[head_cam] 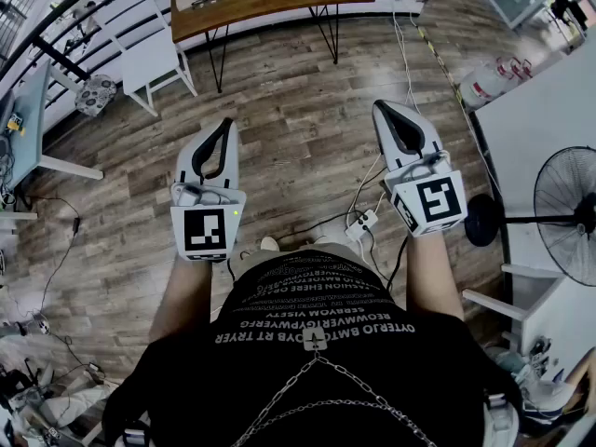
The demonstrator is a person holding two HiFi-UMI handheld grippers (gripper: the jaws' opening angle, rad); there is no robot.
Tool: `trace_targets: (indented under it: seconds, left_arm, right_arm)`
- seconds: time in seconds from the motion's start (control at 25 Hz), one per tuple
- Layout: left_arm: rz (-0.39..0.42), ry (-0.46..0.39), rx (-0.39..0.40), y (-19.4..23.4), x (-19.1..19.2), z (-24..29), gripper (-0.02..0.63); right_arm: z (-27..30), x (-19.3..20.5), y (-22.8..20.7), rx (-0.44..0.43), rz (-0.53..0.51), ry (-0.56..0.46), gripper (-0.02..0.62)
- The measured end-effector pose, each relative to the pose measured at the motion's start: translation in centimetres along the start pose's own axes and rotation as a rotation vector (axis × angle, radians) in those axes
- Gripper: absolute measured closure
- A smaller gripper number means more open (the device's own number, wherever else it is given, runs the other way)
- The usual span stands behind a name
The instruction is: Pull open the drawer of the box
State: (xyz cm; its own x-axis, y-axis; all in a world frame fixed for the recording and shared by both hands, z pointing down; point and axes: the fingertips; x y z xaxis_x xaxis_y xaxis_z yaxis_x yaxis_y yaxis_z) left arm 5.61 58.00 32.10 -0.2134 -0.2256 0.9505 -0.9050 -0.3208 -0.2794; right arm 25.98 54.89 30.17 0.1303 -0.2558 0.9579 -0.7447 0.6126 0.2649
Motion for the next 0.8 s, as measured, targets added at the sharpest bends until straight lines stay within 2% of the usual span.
trace_targets:
  seconds: [0.2, 0.48, 0.68, 0.8]
  left_arm:
    - [-0.015, 0.008, -0.015, -2.3, -1.3, 0.4, 0.601]
    - [-0.028, -0.013, -0.105, -3.9, -2.9, 0.7, 0.601]
    - [-0.028, -0.001, -0.143, -5.4, -3.1, 0.7, 0.601]
    - [-0.062, 0.0, -0.16, -6.2, -3.1, 0.7, 0.601]
  right_arm:
    - [-1.8, -0.3, -1.8, 0.002, 0.025, -0.024, 0.6]
    - [-2.7, 1.4, -2.3, -0.098, 0.053, -0.016, 0.598]
    - [-3.4, 2.4, -2.8, -0.131, 0.068, -0.009, 0.598]
    - [-3.9, 3.2, -3.5, -0.141, 0.102, -0.001, 0.52]
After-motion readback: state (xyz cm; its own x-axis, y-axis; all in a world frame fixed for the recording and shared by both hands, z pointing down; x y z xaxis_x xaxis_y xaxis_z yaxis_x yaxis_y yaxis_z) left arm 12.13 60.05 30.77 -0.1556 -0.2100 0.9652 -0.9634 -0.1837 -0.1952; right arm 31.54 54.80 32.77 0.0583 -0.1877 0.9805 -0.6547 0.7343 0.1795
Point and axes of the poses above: the fingertips, and each gripper's own axes: z forward along the fingers, y to its left, x out of its underside, and after that the axes turned 10 degrees about -y, right-handed
